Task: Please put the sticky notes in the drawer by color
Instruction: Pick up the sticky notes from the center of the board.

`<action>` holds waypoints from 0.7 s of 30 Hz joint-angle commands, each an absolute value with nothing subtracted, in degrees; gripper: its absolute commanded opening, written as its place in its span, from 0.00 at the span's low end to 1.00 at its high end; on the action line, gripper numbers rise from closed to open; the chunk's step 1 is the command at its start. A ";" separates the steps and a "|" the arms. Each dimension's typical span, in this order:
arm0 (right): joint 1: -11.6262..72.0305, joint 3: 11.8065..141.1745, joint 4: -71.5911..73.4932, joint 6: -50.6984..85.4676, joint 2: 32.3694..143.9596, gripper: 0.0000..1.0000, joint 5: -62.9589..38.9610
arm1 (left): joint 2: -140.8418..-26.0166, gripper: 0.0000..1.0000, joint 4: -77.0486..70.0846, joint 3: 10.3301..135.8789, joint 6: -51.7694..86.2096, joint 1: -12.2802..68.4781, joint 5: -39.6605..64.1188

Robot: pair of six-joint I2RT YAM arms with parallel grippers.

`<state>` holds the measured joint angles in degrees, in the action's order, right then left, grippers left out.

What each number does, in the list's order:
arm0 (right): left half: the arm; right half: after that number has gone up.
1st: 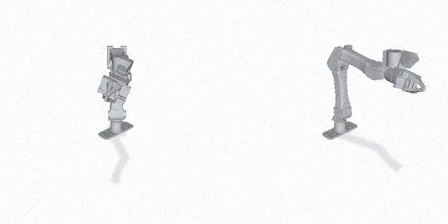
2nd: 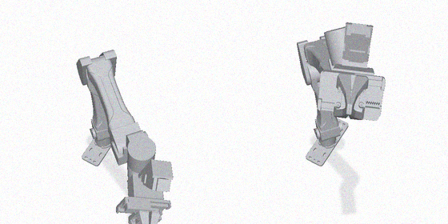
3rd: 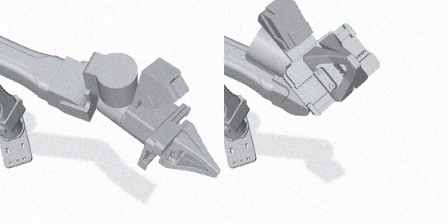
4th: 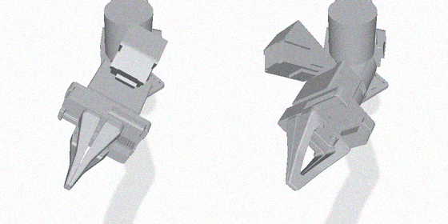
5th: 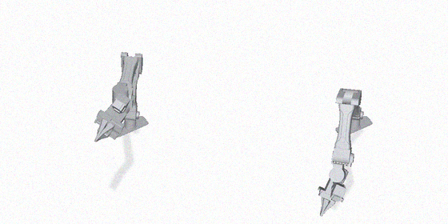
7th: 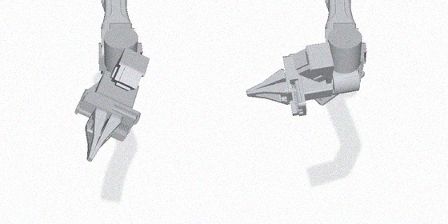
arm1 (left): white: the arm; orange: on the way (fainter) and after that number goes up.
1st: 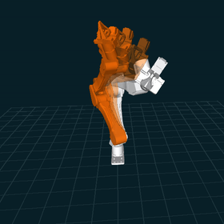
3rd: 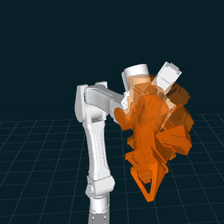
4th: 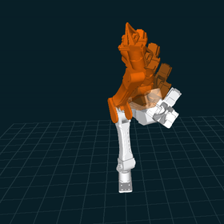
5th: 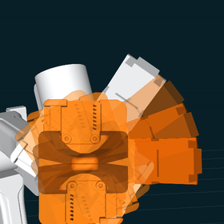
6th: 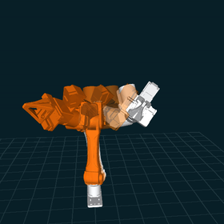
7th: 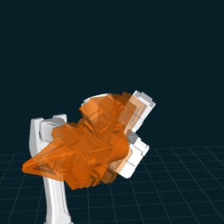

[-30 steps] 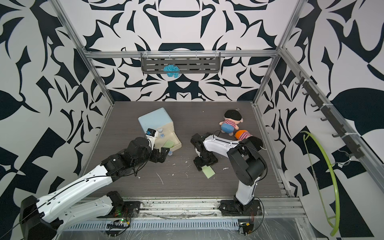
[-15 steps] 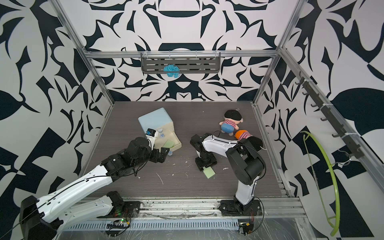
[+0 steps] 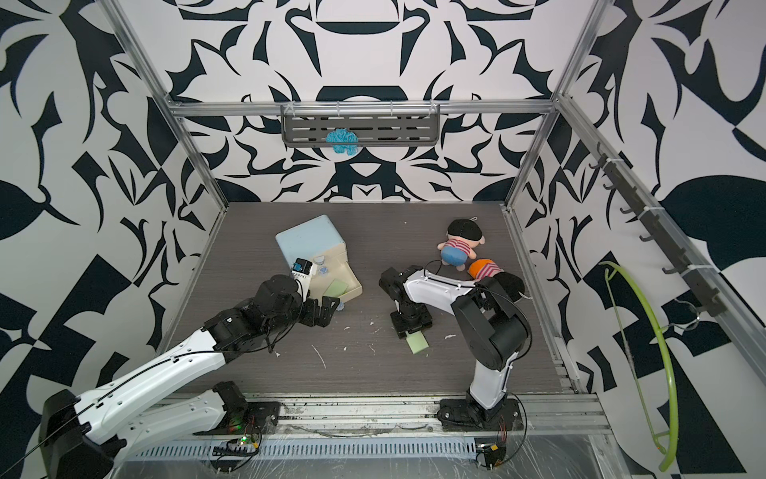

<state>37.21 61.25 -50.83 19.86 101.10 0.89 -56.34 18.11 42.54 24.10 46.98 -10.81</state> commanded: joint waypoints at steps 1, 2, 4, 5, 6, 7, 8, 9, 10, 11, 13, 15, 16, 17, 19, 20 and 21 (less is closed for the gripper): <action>36.96 61.51 -50.21 22.44 96.43 0.58 2.55 | -57.88 0.99 12.21 40.44 27.51 47.00 -6.68; 36.63 61.45 -49.73 23.10 95.40 0.58 2.34 | -58.75 0.99 9.80 39.66 28.66 47.53 -5.87; 35.61 61.11 -48.24 23.97 93.66 0.58 0.31 | -60.74 0.99 4.25 38.27 30.06 49.88 -6.33; 34.98 60.96 -47.34 24.50 92.91 0.58 -0.99 | -62.18 0.99 0.78 37.17 30.52 51.59 -6.93; 34.49 60.67 -46.52 25.06 92.11 0.58 -1.84 | -63.92 0.99 -3.64 36.15 31.11 53.30 -7.49; 34.13 60.42 -45.72 25.71 91.46 0.58 -2.32 | -65.63 0.99 -6.89 35.52 31.68 54.75 -8.28; 33.57 60.21 -44.85 26.53 90.62 0.58 -2.62 | -67.95 0.99 -10.59 35.17 32.70 56.14 -8.52; 33.09 59.76 -43.72 27.38 89.68 0.58 -2.93 | -70.43 0.99 -13.23 35.28 34.10 57.19 -8.53; 32.74 59.32 -42.60 27.99 88.91 0.58 -3.42 | -72.42 0.99 -15.17 35.66 35.41 57.91 -8.17; 32.19 58.87 -41.17 28.72 88.00 0.58 -4.55 | -76.21 0.99 -17.65 36.08 36.89 58.68 -7.75; 31.19 57.90 -38.70 30.77 86.17 0.58 -5.62 | -80.85 0.99 -23.86 35.96 39.90 59.57 -6.82; 30.05 56.50 -35.08 33.02 84.01 0.57 -6.60 | -86.08 0.99 -34.61 34.61 43.18 59.81 -4.22; 29.53 55.92 -33.76 34.07 83.20 0.57 -7.15 | -88.36 0.99 -38.59 34.46 44.50 59.77 -3.11; 28.83 55.36 -32.30 35.25 82.51 0.57 -8.00 | -91.09 0.99 -42.05 34.85 45.53 59.83 -1.83; 27.80 54.72 -30.30 36.81 81.50 0.57 -9.79 | -95.28 0.98 -45.65 36.80 46.62 60.02 0.46; 27.50 54.61 -29.57 37.43 81.11 0.57 -10.14 | -97.04 0.97 -46.43 38.05 46.73 60.12 1.50; 27.24 54.49 -29.04 37.77 80.72 0.57 -10.75 | -98.41 0.97 -46.56 39.14 46.69 60.20 2.47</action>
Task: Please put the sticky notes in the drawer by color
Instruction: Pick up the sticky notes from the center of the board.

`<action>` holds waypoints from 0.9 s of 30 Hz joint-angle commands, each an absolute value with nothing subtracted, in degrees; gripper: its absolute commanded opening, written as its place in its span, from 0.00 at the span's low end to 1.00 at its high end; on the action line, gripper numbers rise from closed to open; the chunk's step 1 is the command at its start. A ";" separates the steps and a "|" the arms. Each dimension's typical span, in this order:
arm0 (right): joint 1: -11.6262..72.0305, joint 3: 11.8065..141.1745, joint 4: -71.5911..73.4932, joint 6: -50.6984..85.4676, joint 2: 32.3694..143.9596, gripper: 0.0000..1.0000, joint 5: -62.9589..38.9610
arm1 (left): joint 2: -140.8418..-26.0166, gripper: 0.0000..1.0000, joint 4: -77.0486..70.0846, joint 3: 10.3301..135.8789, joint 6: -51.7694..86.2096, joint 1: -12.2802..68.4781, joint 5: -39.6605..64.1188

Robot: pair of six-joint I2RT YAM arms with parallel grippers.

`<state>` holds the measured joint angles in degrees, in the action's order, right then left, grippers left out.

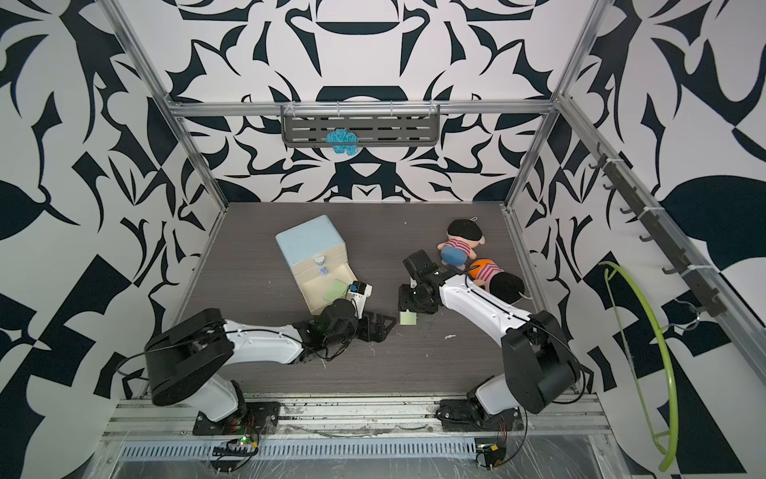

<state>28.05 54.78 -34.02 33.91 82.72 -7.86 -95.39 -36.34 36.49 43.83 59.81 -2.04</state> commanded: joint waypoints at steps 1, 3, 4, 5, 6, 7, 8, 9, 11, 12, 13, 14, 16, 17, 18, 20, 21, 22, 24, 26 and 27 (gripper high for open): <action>27.02 54.49 -28.73 37.89 80.47 0.57 -11.47 | -99.31 0.96 -46.73 39.85 46.51 60.21 3.06; 26.37 54.41 -28.20 38.33 79.71 0.57 -12.75 | -100.81 0.94 -47.87 40.56 46.08 60.21 3.83; 26.16 54.25 -27.98 38.38 79.30 0.57 -13.27 | -101.19 0.93 -48.69 40.58 45.97 60.21 3.86; 25.87 54.10 -27.82 38.46 78.87 0.57 -13.89 | -101.54 0.89 -49.60 40.49 45.94 60.15 4.15; 25.55 53.95 -27.48 38.58 78.50 0.57 -14.63 | -101.84 0.86 -50.37 40.34 45.88 60.04 4.46; 25.37 53.71 -27.23 38.59 78.32 0.56 -15.29 | -101.94 0.81 -50.93 40.27 46.00 59.96 4.67; 25.18 53.57 -27.00 38.63 78.09 0.57 -16.06 | -102.05 0.77 -51.67 40.01 46.36 59.82 4.86; 25.03 53.44 -26.85 38.76 77.96 0.56 -16.57 | -102.25 0.74 -52.55 39.90 46.93 59.68 5.19; 24.88 53.17 -26.55 38.91 77.79 0.56 -17.05 | -102.58 0.69 -53.75 39.64 47.75 59.42 5.69; 24.87 53.00 -26.43 38.97 77.62 0.56 -17.14 | -102.64 0.65 -54.03 39.52 48.09 59.26 5.84; 24.82 52.85 -26.20 39.11 77.53 0.56 -17.37 | -102.83 0.62 -54.47 39.47 48.32 59.11 6.04; 24.79 52.71 -26.03 39.17 77.38 0.56 -17.55 | -103.05 0.59 -55.48 39.15 48.77 58.94 6.17; 24.79 52.61 -26.03 39.23 77.18 0.56 -17.75 | -103.55 0.52 -57.49 38.60 49.80 58.48 6.65; 24.79 52.56 -26.10 39.23 77.10 0.56 -17.84 | -103.77 0.49 -58.04 38.58 50.23 58.24 6.96; 24.79 52.56 -26.19 39.26 76.95 0.56 -17.84 | -103.97 0.45 -58.47 38.47 50.52 58.11 7.21; 24.74 52.23 -26.44 39.20 76.74 0.56 -17.76 | -104.05 0.39 -58.82 38.42 50.67 57.93 7.38; 24.72 52.21 -26.54 39.20 76.51 0.56 -17.75 | -104.01 0.36 -58.80 38.50 50.70 57.92 7.41; 24.70 52.05 -26.64 39.20 76.34 0.56 -17.75 | -103.85 0.33 -58.76 38.48 50.77 57.92 7.50; 24.65 51.85 -26.69 39.19 75.98 0.56 -17.75 | -103.58 0.29 -58.63 38.31 50.69 57.92 7.40; 24.61 51.70 -26.90 39.20 75.67 0.56 -17.83 | -103.28 0.24 -58.45 37.98 50.75 57.88 7.21; 24.61 51.75 -27.12 39.11 75.52 0.56 -17.84 | -103.18 0.21 -58.35 37.73 50.76 57.83 7.19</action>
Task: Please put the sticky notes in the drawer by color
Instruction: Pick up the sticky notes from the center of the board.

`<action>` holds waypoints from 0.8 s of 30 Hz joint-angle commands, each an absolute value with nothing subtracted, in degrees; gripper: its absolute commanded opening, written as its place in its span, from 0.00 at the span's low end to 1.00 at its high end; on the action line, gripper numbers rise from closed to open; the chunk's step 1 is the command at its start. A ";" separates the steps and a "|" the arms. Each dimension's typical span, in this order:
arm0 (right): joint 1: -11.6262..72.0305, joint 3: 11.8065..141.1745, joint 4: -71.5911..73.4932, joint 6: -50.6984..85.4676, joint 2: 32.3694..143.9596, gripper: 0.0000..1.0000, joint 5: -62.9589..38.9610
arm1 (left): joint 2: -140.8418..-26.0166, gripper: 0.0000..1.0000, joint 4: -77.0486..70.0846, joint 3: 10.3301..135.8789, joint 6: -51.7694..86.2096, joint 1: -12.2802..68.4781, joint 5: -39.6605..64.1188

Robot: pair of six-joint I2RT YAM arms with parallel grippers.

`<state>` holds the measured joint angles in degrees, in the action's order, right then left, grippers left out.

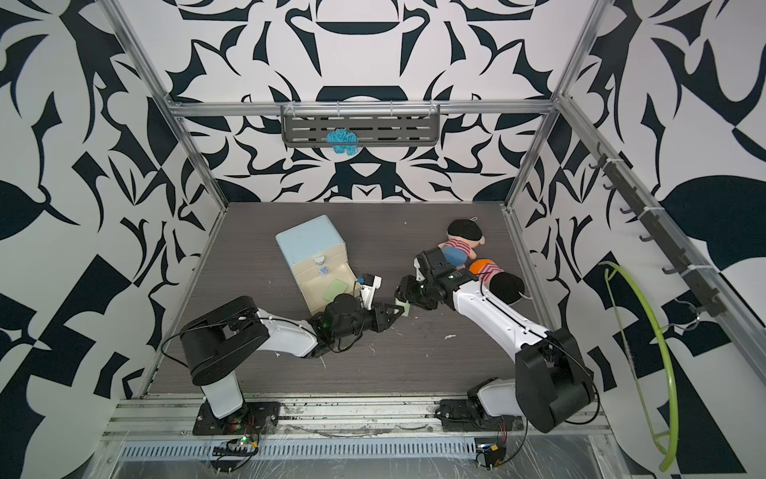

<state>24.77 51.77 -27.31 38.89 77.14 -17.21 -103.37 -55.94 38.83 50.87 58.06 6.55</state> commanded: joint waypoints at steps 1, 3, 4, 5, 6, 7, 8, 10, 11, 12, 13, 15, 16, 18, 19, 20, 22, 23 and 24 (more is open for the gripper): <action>24.61 51.73 -27.28 39.11 75.37 0.56 -17.85 | -102.97 0.17 -58.23 37.55 50.64 57.83 6.96; 24.60 51.79 -27.62 38.99 74.85 0.56 -17.93 | -102.61 0.12 -58.06 37.07 50.61 57.74 6.77; 24.61 51.87 -27.74 38.91 74.45 0.56 -18.06 | -102.28 0.10 -57.89 36.88 50.53 57.66 6.68; 24.60 51.93 -27.77 38.86 73.99 0.58 -18.27 | -102.00 0.09 -57.72 36.65 50.23 57.66 6.70; 24.61 52.13 -27.77 38.83 73.32 0.61 -18.36 | -101.54 0.08 -57.35 36.50 49.82 57.57 6.70; 24.59 52.27 -27.83 38.63 72.56 0.64 -18.30 | -100.90 0.07 -56.47 36.30 49.10 57.48 6.62; 24.57 52.51 -27.84 38.49 71.83 0.69 -18.16 | -100.20 0.07 -55.62 36.15 48.40 57.41 6.67; 24.57 53.06 -28.21 37.93 70.06 0.79 -17.40 | -97.96 0.07 -52.15 35.62 46.12 57.15 6.64; 24.61 53.38 -28.44 37.61 69.17 0.83 -16.94 | -96.58 0.07 -50.15 35.29 45.25 56.90 6.49; 24.52 53.60 -28.72 37.46 68.22 0.85 -16.03 | -94.81 0.07 -47.71 34.72 44.05 56.54 6.42; 24.52 53.92 -29.19 37.20 67.42 0.86 -14.95 | -92.78 0.07 -44.82 34.18 42.52 56.20 6.60; 24.52 54.32 -30.05 36.77 66.25 0.86 -12.97 | -87.66 0.02 -36.17 33.75 39.31 55.56 5.88; 24.39 54.48 -30.37 36.49 65.95 0.86 -12.18 | -84.96 0.01 -30.31 34.09 37.15 55.40 5.24; 24.34 54.67 -31.17 35.86 65.83 0.86 -11.31 | -78.16 0.00 -14.28 36.29 31.01 55.37 1.90; 24.35 54.67 -31.42 35.69 66.04 0.87 -11.17 | -75.15 0.00 -6.60 37.68 28.20 55.17 0.11; 24.25 54.54 -31.48 35.60 66.22 0.87 -11.16 | -72.47 0.00 -0.63 38.93 26.08 54.63 -0.88; 24.27 53.98 -30.94 35.67 66.77 0.86 -11.38 | -66.97 0.00 10.96 41.31 21.86 52.03 -0.64; 24.26 53.65 -30.55 35.75 67.08 0.86 -11.59 | -64.99 0.00 15.16 42.31 20.14 50.47 -0.10; 24.26 53.37 -30.12 35.90 67.43 0.86 -11.76 | -63.21 0.00 19.92 43.58 18.13 48.54 0.39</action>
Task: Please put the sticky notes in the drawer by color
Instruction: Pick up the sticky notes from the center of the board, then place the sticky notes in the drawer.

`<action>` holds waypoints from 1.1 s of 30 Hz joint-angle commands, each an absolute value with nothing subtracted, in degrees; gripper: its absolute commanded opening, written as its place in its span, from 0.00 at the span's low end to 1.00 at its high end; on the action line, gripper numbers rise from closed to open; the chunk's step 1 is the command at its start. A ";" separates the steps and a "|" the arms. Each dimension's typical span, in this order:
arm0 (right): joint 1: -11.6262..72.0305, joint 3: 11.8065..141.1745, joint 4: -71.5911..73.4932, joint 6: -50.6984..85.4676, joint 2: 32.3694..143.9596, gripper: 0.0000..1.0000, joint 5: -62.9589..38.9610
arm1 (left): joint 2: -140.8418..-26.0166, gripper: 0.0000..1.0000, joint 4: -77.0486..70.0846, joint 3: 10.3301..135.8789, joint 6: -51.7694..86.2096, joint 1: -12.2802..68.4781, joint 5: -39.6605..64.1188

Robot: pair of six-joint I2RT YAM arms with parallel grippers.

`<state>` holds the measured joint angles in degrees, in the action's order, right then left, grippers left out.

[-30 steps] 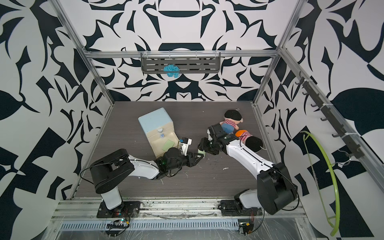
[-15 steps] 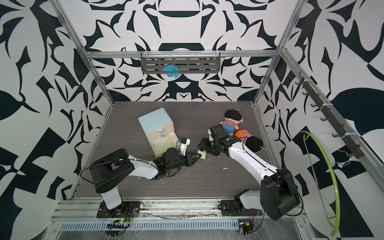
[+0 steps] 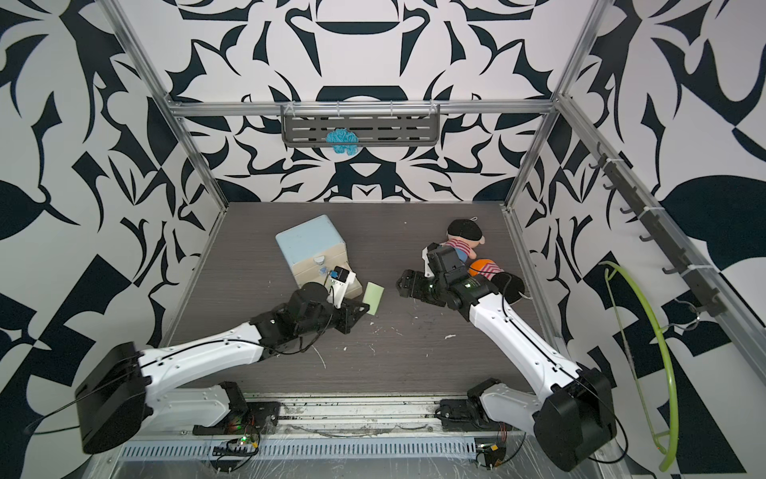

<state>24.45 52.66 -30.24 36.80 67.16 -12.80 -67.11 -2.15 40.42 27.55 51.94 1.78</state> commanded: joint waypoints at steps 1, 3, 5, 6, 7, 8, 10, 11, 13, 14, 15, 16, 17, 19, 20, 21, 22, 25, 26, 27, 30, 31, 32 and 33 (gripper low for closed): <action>24.24 53.11 -29.75 36.03 67.79 0.86 -12.08 | -61.78 0.00 24.59 45.10 15.97 46.76 0.08; 24.26 52.91 -29.17 36.23 68.36 0.86 -12.54 | -59.72 0.00 31.17 47.68 11.45 44.45 -1.55; 24.26 52.74 -28.53 36.38 68.86 0.86 -12.83 | -58.74 0.00 35.27 49.45 6.01 43.43 -3.05; 24.26 52.81 -28.31 36.34 69.11 0.86 -12.96 | -58.50 0.00 36.12 49.97 3.60 43.18 -4.16; 24.24 52.88 -28.26 36.24 69.33 0.86 -13.01 | -58.49 0.00 36.35 50.17 1.14 43.08 -4.96; 24.23 52.91 -28.30 36.13 69.58 0.86 -13.01 | -58.60 0.00 36.08 50.10 -1.18 42.83 -5.30; 24.24 53.00 -28.54 35.86 69.70 0.86 -13.01 | -59.42 0.00 35.06 49.92 -6.04 42.01 -5.81; 24.24 52.91 -28.64 35.70 69.63 0.86 -12.96 | -60.09 0.00 34.77 50.00 -7.52 41.31 -6.00; 24.21 52.27 -28.81 35.53 69.14 0.86 -12.61 | -62.05 0.00 34.50 50.60 -10.11 38.62 -5.53; 24.26 51.85 -28.75 35.51 68.88 0.86 -12.38 | -63.25 0.00 34.63 50.99 -11.44 37.24 -4.48; 24.17 51.44 -28.65 35.47 68.67 0.86 -12.14 | -64.60 0.00 34.57 51.38 -12.45 35.92 -3.72; 24.18 51.07 -28.66 35.40 68.56 0.86 -12.07 | -66.03 0.00 34.25 51.71 -13.25 34.94 -3.60; 24.17 50.77 -28.61 35.41 68.49 0.86 -11.96 | -67.51 0.00 33.99 52.01 -14.03 34.44 -3.58; 24.17 50.17 -28.29 35.59 68.47 0.86 -12.23 | -70.40 0.00 32.80 52.35 -15.91 33.92 -2.89; 24.17 50.02 -28.06 35.66 68.55 0.86 -12.34 | -71.68 0.00 32.34 52.67 -16.86 33.92 -2.05; 24.17 49.82 -27.83 35.88 68.55 0.86 -12.39 | -72.58 0.00 31.57 52.88 -17.64 33.77 -1.00; 24.17 49.66 -27.53 35.94 68.60 0.86 -12.53 | -75.20 0.00 30.76 53.20 -18.45 33.73 -0.02; 24.15 49.50 -27.33 35.94 68.82 0.86 -12.62 | -78.84 0.00 28.80 54.36 -19.95 33.49 1.30; 24.17 49.43 -27.29 35.94 68.82 0.86 -12.52 | -80.05 0.00 28.52 54.90 -20.29 33.34 1.39; 24.17 49.37 -27.33 35.86 68.82 0.86 -12.50 | -81.39 0.00 28.05 55.41 -20.53 33.24 1.09; 24.08 49.02 -27.19 35.77 68.82 0.85 -12.31 | -85.61 0.00 27.19 57.47 -21.24 32.98 -0.27; 24.08 48.96 -27.29 35.62 68.86 0.85 -12.45 | -86.93 0.00 27.21 58.23 -21.58 32.98 -0.67; 24.09 48.87 -27.25 35.54 68.91 0.85 -12.31 | -88.01 0.00 27.32 58.93 -21.70 32.96 -1.26; 23.99 48.79 -27.36 35.42 68.91 0.85 -12.24 | -88.96 0.00 27.49 59.55 -21.88 32.96 -1.69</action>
<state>24.34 48.99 -28.40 36.21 69.69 -12.80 -86.65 27.90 57.69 -20.05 33.26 -1.02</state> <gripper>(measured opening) 0.848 0.129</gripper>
